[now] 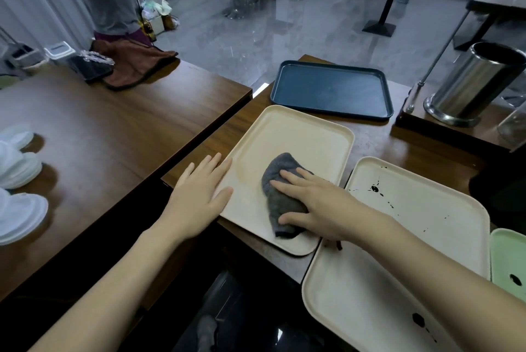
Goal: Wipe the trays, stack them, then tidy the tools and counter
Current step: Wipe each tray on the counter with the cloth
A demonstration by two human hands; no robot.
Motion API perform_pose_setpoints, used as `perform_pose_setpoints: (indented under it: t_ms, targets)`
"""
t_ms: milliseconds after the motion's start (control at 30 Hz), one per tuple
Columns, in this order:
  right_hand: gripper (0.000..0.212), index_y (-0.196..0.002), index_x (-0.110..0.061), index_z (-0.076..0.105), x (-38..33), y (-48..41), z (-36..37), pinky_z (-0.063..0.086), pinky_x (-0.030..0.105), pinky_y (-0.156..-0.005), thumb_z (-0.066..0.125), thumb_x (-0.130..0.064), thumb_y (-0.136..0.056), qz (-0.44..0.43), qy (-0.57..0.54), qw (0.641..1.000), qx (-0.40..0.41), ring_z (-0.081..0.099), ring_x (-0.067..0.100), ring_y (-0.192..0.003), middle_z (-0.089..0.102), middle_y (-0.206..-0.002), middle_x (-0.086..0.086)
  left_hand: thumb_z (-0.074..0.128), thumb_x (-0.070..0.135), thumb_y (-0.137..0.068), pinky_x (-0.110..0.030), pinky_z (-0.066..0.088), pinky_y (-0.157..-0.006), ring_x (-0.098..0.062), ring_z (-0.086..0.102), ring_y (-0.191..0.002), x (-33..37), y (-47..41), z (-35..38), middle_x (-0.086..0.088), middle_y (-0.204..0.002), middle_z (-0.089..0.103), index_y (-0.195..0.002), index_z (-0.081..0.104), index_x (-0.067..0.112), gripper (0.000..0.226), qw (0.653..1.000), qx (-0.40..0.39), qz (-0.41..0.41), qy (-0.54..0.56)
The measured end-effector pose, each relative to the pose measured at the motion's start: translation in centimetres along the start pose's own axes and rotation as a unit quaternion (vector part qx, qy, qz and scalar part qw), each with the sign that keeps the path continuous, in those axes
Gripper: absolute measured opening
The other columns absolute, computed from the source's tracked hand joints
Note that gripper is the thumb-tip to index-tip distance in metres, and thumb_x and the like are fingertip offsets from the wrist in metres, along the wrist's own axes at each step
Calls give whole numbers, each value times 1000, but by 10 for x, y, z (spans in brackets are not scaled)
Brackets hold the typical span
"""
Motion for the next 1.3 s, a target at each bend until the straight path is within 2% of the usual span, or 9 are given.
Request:
perform_pose_setpoints:
  t_ms: [200,333,433,533,700,800,933,1100,1300]
  targets:
    - [69,-161,-28,12,20,1,-4,11,36,-125,37,-56,-103,50,76,996,22,8,25,-154,10,-169,0,18,40,-103,-35,-1,-128,-3,2,-154,0,2,1,12,-170,11,-164,8,27,63,1000,16,-18,2]
    - [72,-149,-17,46,-19,17,23,32,40,-119,31,-59,-93,-27,145,988,51,47,36,-138,49,-152,12,26,28,-110,-39,2,-128,-6,5,-155,-2,0,4,12,-169,13,-164,11,29,56,999,31,-28,-1]
    - [80,-157,-22,29,-6,9,25,20,42,-124,22,-63,-90,-50,105,993,-5,25,33,-150,28,-164,7,27,27,-110,-40,2,-128,-7,7,-156,-3,0,2,11,-169,16,-163,12,29,55,999,32,-29,1]
    - [73,-161,-23,12,35,-3,1,10,37,-125,28,-60,-100,34,102,994,14,9,29,-155,10,-169,4,29,25,-109,-39,1,-128,-8,6,-156,-1,1,1,11,-169,16,-163,15,29,56,999,29,-26,10]
    - [67,-149,-12,46,-15,4,24,27,43,-117,33,-51,-96,-48,134,987,70,39,38,-141,45,-153,18,30,25,-108,-40,2,-128,-8,7,-156,-1,0,1,11,-169,19,-163,18,31,56,999,40,-33,12]
    - [67,-152,-17,41,-11,3,27,33,45,-117,31,-54,-97,-65,130,988,54,39,36,-143,40,-157,11,29,26,-109,-39,0,-128,-8,6,-156,-2,1,2,12,-169,17,-163,17,31,56,999,35,-36,13]
    - [66,-161,-20,15,34,-5,-4,10,37,-125,31,-51,-104,37,121,990,60,12,30,-153,16,-168,8,28,26,-109,-39,-1,-128,-7,6,-156,-1,2,1,12,-169,17,-163,17,31,56,999,38,-33,17]
    - [68,-153,-17,41,-17,22,21,20,36,-120,36,-54,-96,-114,141,983,29,39,34,-144,42,-157,9,27,28,-108,-37,-4,-127,-7,4,-156,-3,0,3,13,-169,15,-163,13,33,57,998,38,-40,13]
    - [67,-161,-24,7,38,-49,-14,3,38,-126,32,-51,-105,74,85,992,51,3,32,-155,3,-169,3,30,28,-107,-38,-6,-127,-8,4,-156,3,1,2,11,-169,15,-164,9,27,60,998,35,-39,15]
Point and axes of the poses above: each hand's wrist, its own y-axis away from the middle knuckle, its own z-axis out of the palm, x = y × z, the point moved 6 cm from there along -y, towards the middle knuckle
